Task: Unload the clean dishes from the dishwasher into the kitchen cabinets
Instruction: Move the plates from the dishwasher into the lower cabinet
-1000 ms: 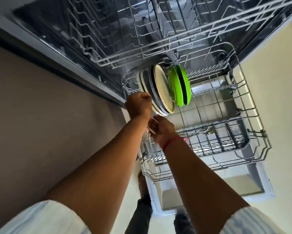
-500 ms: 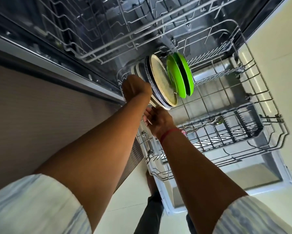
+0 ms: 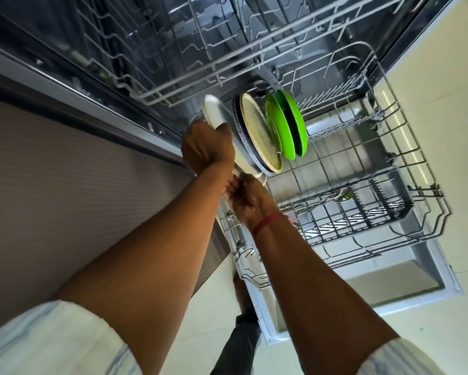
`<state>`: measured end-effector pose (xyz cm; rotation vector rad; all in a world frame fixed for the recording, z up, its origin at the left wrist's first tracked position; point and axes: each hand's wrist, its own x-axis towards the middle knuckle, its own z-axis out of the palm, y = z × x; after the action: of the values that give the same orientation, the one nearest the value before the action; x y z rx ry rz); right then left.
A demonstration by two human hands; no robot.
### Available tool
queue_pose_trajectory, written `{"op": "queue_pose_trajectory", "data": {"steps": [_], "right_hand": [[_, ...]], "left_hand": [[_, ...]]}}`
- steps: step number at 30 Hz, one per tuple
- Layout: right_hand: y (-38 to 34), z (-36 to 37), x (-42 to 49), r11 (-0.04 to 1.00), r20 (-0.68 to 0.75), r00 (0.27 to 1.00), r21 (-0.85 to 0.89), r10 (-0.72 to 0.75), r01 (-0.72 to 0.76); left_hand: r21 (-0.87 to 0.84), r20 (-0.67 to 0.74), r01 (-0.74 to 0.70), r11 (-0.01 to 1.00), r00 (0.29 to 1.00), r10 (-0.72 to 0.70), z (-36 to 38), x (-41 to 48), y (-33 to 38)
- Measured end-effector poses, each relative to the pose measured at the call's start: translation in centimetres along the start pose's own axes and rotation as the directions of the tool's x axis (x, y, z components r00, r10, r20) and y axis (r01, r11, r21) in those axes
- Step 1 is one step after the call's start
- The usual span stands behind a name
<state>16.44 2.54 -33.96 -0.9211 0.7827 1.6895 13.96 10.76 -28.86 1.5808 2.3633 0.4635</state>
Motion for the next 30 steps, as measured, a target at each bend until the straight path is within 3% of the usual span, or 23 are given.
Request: {"op": "queue_pose_trajectory", "data": {"steps": [4, 8, 12, 15, 19, 27, 30], "right_hand": [[2.4, -0.5, -3.9, 0.999, 0.005, 1.000, -0.030, 0.025, -0.024], [4.5, -2.6, -8.4, 0.995, -0.059, 0.998, -0.100, 0.013, -0.019], [5.5, -7.0, -13.4, 0.976, -0.136, 0.987, -0.210, -0.089, 0.059], [4.6, -11.2, -16.9, 0.936, -0.180, 0.972, -0.343, -0.152, 0.082], [2.0, -17.5, -22.8, 0.781, -0.147, 0.944, -0.606, -0.296, 0.151], [-2.2, -24.6, -35.3, 0.518, 0.018, 0.972, -0.844, -0.236, 0.142], [-0.4, -25.2, -38.6, 0.285, 0.061, 0.943, -0.945, -0.326, 0.160]], "left_hand": [[-0.041, -0.097, 0.017, 0.999, 0.995, -0.021, -3.4, -2.3, -0.7], [-0.101, -0.093, 0.113, 0.988, 0.988, -0.123, -6.4, -5.8, -2.5], [-0.208, -0.012, 0.269, 0.940, 0.961, -0.278, -9.5, -11.2, -4.2], [-0.158, 0.136, 0.317, 0.935, 0.945, -0.298, -11.5, -16.0, -5.5], [-0.116, 0.354, 0.268, 0.956, 0.911, -0.212, -14.6, -22.9, -7.3], [-0.080, 0.629, 0.365, 0.928, 0.741, -0.237, -22.1, -31.6, -10.6], [-0.153, 0.678, 0.397, 0.905, 0.708, -0.196, -25.8, -33.1, -12.9]]}}
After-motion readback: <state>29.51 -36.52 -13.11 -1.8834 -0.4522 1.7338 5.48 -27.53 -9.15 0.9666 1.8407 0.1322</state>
